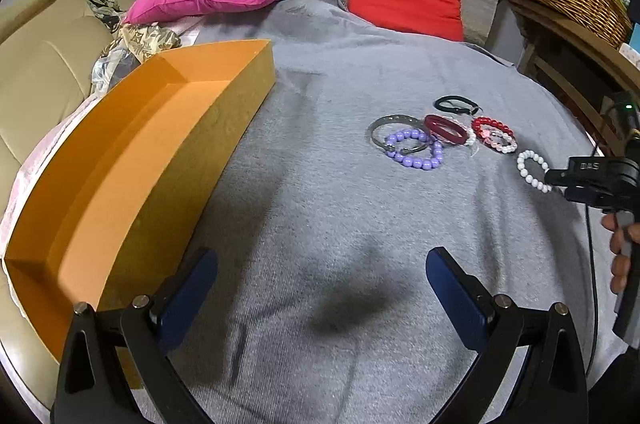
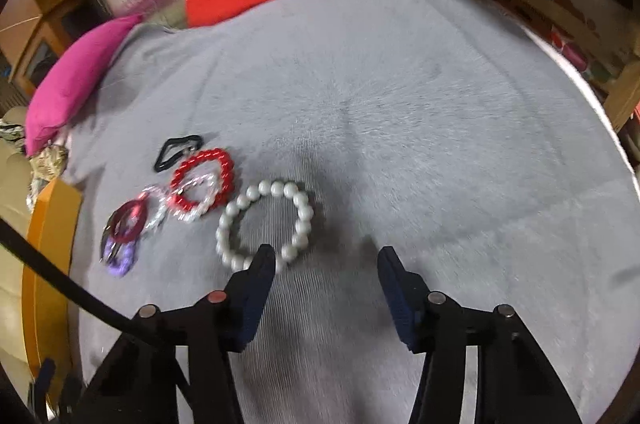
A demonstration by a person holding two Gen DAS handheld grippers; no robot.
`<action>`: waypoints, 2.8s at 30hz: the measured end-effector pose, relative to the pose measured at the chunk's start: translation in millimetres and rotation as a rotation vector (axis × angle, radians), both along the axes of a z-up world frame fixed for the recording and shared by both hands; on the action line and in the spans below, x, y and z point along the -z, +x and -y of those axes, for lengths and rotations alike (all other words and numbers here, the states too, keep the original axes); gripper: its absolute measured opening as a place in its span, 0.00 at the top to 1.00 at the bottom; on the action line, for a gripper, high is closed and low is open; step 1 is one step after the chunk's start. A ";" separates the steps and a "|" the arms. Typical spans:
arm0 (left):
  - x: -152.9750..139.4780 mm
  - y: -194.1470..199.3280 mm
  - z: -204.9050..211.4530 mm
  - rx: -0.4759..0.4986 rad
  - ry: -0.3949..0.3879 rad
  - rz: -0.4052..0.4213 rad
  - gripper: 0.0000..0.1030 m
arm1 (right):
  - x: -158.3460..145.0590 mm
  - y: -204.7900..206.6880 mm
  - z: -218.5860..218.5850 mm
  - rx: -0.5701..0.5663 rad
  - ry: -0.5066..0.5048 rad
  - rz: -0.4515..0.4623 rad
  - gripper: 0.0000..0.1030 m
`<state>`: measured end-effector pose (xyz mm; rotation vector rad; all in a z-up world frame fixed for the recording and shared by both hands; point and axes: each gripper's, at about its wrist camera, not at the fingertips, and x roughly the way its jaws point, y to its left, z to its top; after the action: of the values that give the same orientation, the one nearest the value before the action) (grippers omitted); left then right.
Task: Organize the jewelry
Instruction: 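Grasp the white bead bracelet with the right tool while the left tool grasps the silver bangle, then carry the silver bangle and white bead bracelet over the orange box with both tools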
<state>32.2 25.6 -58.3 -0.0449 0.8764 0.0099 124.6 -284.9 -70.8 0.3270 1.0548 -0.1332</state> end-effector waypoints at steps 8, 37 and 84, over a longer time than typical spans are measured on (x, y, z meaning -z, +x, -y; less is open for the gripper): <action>-2.4 21.3 2.2 0.010 0.001 0.001 0.00 | 0.1 -3.4 0.7 -0.033 -0.045 -0.004 0.90; 26.6 186.5 17.8 0.093 -0.165 -0.259 0.98 | -2.6 -78.0 20.9 -0.045 0.028 0.087 0.90; -66.2 -22.3 -170.8 -0.287 -0.252 0.042 0.97 | -131.3 -115.6 -167.4 -0.434 0.084 0.338 0.90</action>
<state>9.9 196.4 8.0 -0.4048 0.8195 0.1668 8.9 -117.5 60.5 0.1810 0.7756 0.3466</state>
